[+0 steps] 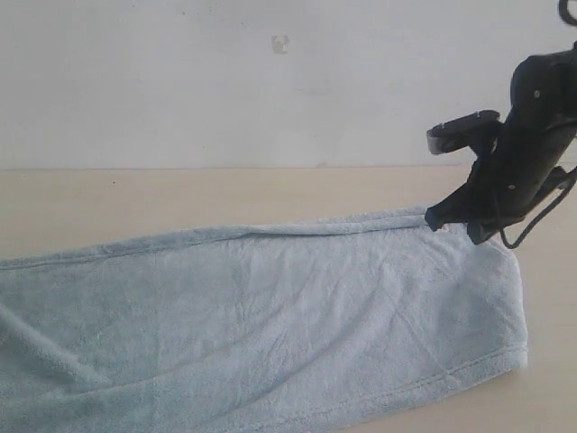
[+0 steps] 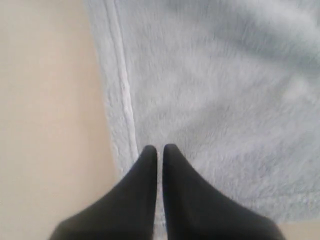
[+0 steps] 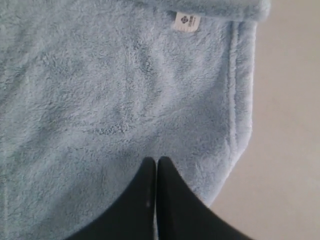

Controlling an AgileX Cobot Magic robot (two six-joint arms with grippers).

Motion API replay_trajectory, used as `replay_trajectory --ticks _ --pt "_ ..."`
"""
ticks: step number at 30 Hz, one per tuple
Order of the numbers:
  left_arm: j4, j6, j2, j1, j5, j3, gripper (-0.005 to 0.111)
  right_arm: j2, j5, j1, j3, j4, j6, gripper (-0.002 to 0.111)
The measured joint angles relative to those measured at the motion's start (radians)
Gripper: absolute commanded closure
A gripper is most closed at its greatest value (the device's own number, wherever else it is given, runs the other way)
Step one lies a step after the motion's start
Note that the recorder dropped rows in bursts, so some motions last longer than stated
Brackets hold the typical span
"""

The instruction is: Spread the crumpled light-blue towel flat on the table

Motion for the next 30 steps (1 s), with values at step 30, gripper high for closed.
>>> replay_trajectory --ticks 30 --pt "-0.150 0.059 -0.146 0.000 -0.135 0.000 0.103 0.320 0.103 0.192 -0.327 0.120 -0.117 0.107"
